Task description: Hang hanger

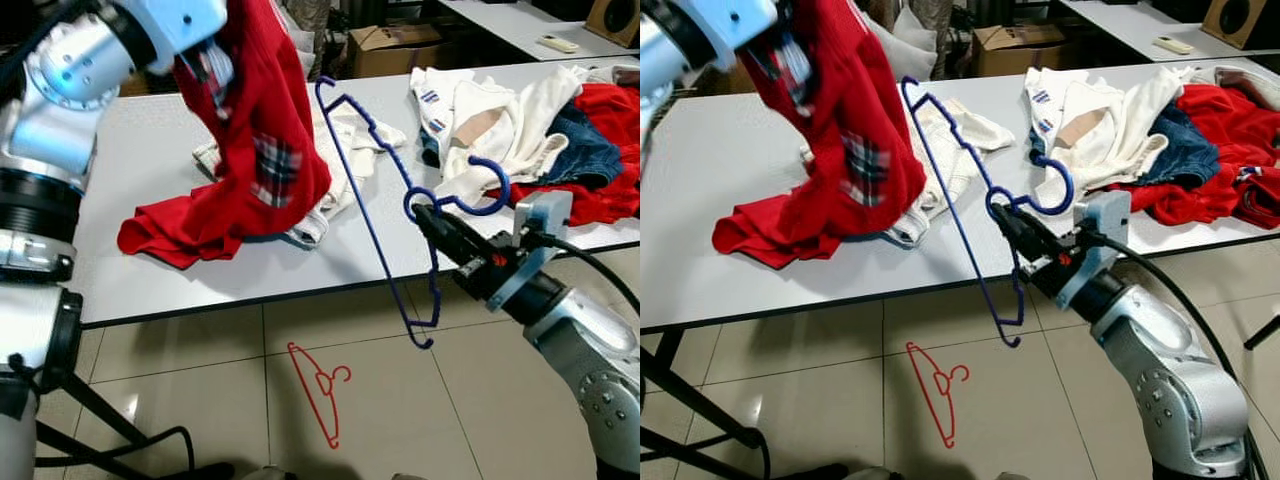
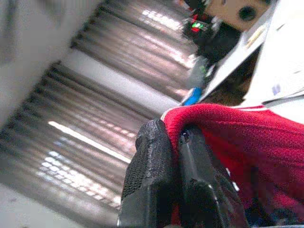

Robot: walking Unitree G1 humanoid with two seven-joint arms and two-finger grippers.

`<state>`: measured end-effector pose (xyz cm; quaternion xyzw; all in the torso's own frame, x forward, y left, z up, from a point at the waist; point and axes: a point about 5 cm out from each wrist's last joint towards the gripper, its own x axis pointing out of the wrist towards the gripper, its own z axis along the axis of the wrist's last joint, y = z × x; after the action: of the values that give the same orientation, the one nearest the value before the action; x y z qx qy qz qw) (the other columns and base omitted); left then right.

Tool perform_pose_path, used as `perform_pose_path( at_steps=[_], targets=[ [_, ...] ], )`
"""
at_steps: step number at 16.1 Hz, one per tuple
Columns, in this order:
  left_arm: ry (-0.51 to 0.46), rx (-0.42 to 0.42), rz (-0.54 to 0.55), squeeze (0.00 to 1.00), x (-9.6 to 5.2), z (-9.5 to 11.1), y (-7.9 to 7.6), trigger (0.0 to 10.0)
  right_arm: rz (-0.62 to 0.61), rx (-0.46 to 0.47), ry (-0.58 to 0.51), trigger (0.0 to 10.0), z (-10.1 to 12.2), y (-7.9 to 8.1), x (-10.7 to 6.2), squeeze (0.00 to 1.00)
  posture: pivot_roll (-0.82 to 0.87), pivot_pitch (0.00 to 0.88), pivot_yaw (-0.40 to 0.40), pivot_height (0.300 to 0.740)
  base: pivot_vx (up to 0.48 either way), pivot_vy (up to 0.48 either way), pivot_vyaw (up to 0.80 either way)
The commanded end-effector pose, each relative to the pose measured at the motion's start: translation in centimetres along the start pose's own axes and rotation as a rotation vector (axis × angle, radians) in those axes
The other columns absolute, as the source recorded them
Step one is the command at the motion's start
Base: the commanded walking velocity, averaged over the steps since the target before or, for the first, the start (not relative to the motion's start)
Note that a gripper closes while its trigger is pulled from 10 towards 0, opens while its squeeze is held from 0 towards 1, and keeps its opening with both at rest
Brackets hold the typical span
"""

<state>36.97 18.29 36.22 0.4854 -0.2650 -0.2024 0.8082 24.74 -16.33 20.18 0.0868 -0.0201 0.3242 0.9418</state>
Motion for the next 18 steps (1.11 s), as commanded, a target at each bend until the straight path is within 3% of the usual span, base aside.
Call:
perform_pose_path(
  at_steps=[1, 3, 5, 7, 10, 14, 17, 18],
  targets=[
    [-0.003, -0.026, -0.025, 0.0, -0.1, -0.1, -0.4, 0.0, 0.007, -0.009, -0.009, 0.0, 0.4, 0.2, -0.1, 0.0, -0.22, 0.0, 0.078, 0.71, 0.0, 0.0, 0.0],
    [0.06, -0.042, -0.076, 0.0, -0.4, -1.1, -1.2, 0.0, 0.017, -0.009, -0.004, 0.0, 0.4, 0.3, 0.0, 0.0, -0.22, 0.0, 0.074, 0.71, 0.0, 0.0, 0.0],
    [0.149, -0.082, -0.141, 0.0, -0.8, -2.6, -2.9, 0.0, 0.076, -0.001, 0.021, 0.0, 0.0, 1.1, 0.1, 0.0, -0.22, 0.0, 0.068, 0.71, 0.0, 0.0, 0.0],
    [0.155, -0.116, -0.141, 0.0, -0.6, -2.7, -3.6, 0.0, 0.149, 0.005, 0.052, 0.0, -0.4, 2.0, 0.1, 0.0, -0.21, 0.0, 0.066, 0.71, 0.0, 0.0, 0.0],
    [0.192, -0.082, -0.135, 0.0, -0.6, -2.9, -3.7, 0.0, 0.226, 0.017, 0.092, 0.0, -0.8, 2.8, -0.2, 0.0, -0.22, 0.0, 0.068, 0.71, 0.0, 0.0, 0.0],
    [0.135, -0.137, -0.191, 0.0, -0.2, -1.9, -4.4, 0.0, 0.225, 0.016, 0.114, 0.0, -1.2, 3.0, 0.3, 0.0, -0.22, 0.0, 0.064, 0.71, 0.0, 0.0, 0.0],
    [0.262, -0.043, -0.14, 0.0, -0.5, -3.1, -3.8, 0.0, 0.189, -0.009, 0.086, 0.0, -0.5, 2.4, 0.3, 0.0, -0.21, 0.0, 0.063, 0.71, 0.0, 0.0, 0.0],
    [0.262, -0.043, -0.14, 0.0, -0.5, -3.1, -3.8, 0.0, 0.189, -0.009, 0.086, 0.0, -0.5, 2.4, 0.3, 0.0, -0.21, 0.0, 0.063, 0.71, 0.0, 0.0, 0.0]
  ],
)
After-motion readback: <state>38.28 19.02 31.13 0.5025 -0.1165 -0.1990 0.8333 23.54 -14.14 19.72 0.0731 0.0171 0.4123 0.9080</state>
